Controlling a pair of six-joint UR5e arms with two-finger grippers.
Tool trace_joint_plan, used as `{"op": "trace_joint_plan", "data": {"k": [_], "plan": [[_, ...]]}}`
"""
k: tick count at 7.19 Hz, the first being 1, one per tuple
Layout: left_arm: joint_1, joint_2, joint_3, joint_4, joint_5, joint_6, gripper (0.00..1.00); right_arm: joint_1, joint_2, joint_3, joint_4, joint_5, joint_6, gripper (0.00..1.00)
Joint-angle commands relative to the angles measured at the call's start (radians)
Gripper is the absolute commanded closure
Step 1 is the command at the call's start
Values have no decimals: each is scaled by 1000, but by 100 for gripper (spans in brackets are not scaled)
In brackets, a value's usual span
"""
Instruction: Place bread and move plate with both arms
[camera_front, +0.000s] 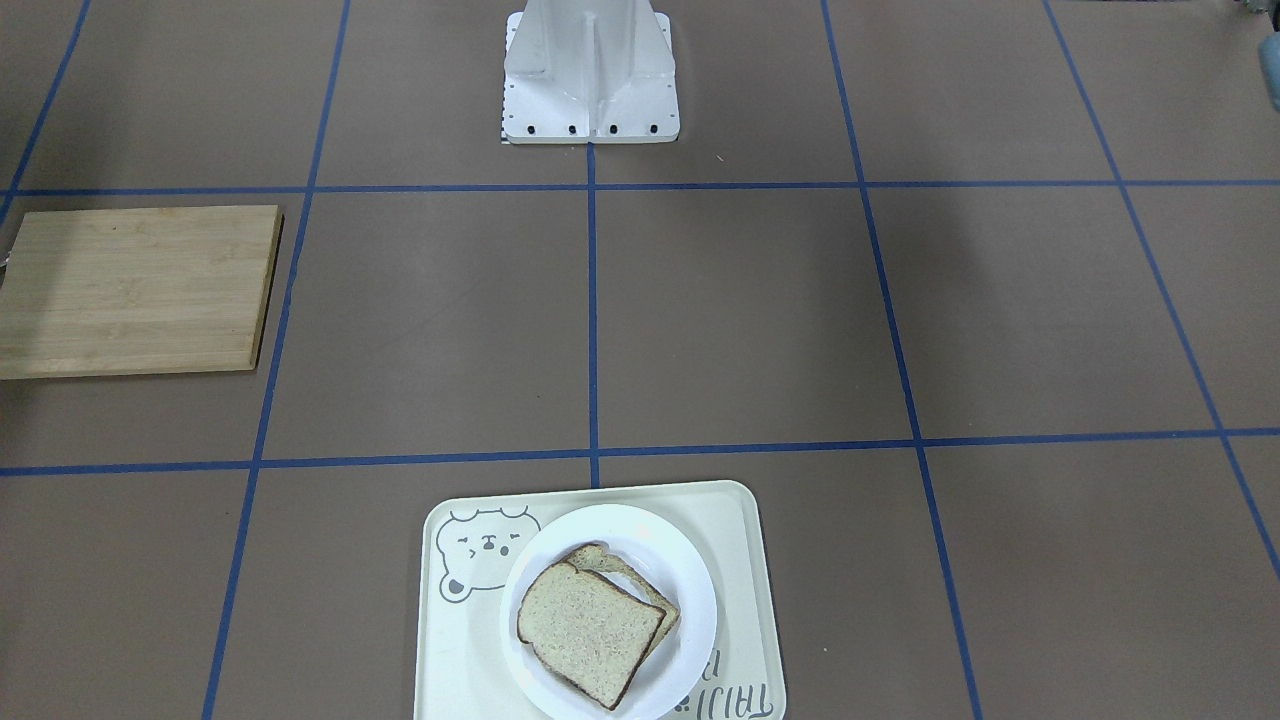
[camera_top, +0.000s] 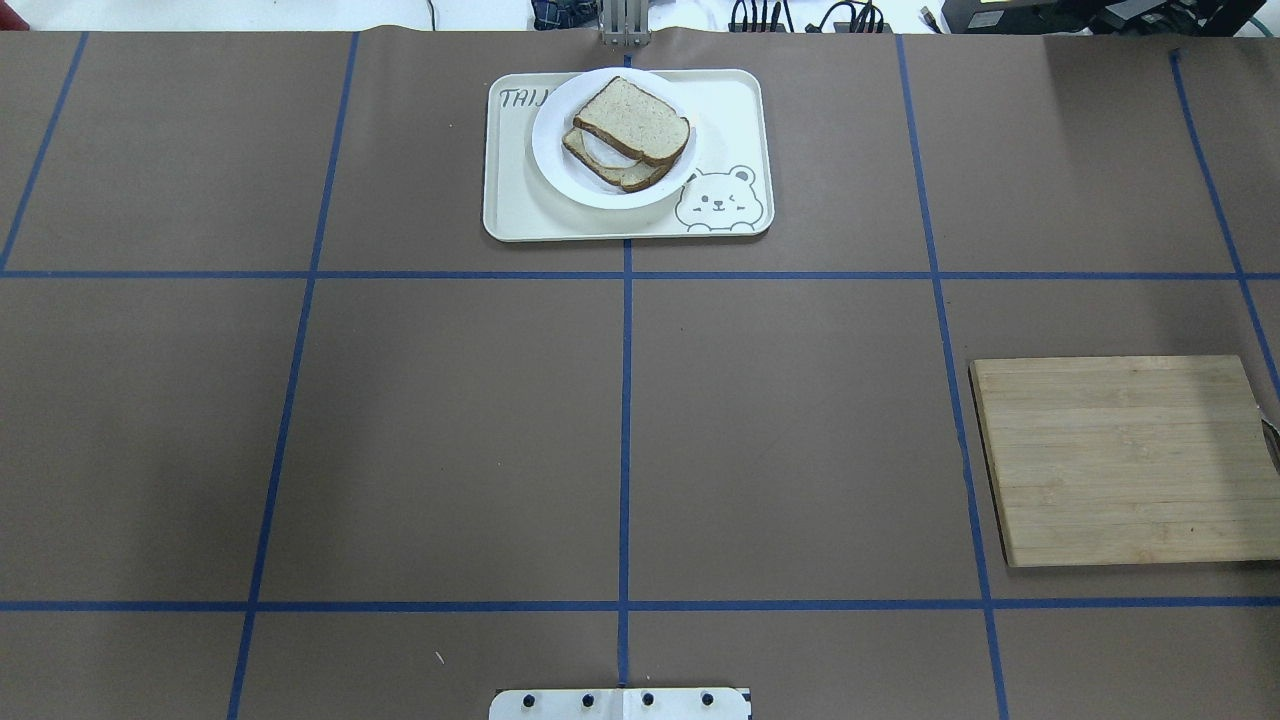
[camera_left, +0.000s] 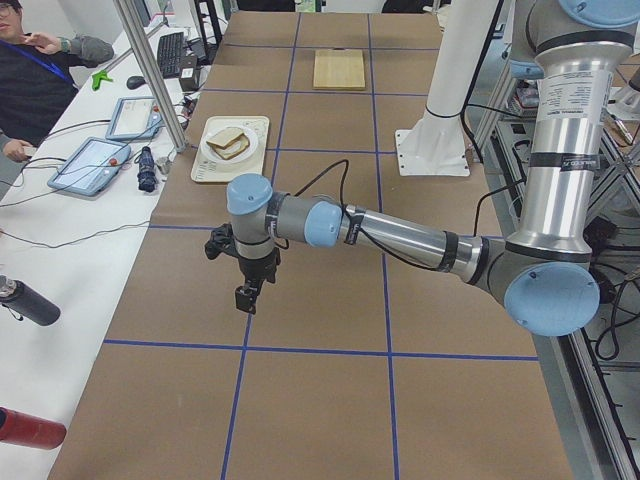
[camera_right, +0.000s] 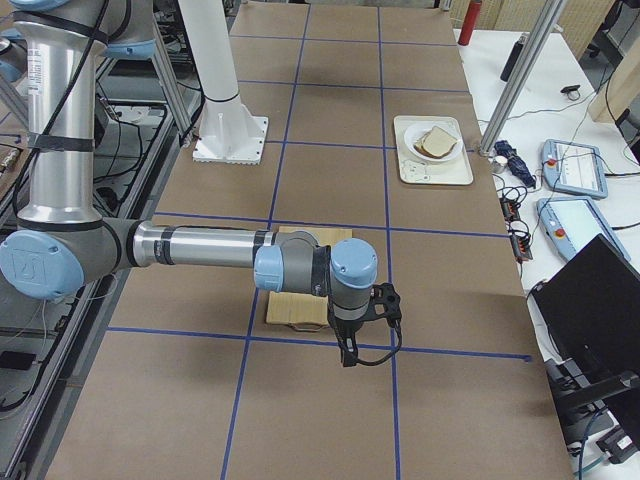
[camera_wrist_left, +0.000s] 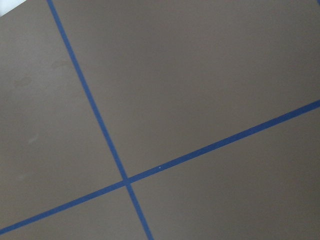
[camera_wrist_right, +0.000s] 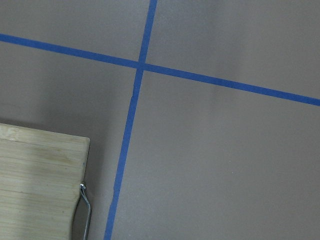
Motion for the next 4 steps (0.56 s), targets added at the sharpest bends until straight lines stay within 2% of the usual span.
{"op": "trace_joint_plan", "data": {"k": [1, 4], "plan": [[-32, 76, 1, 0, -49, 23, 2, 0, -3, -1, 0, 0, 0, 0], [-43, 93, 27, -51, -49, 15, 2, 0, -8, -1, 0, 1, 0, 0]]}}
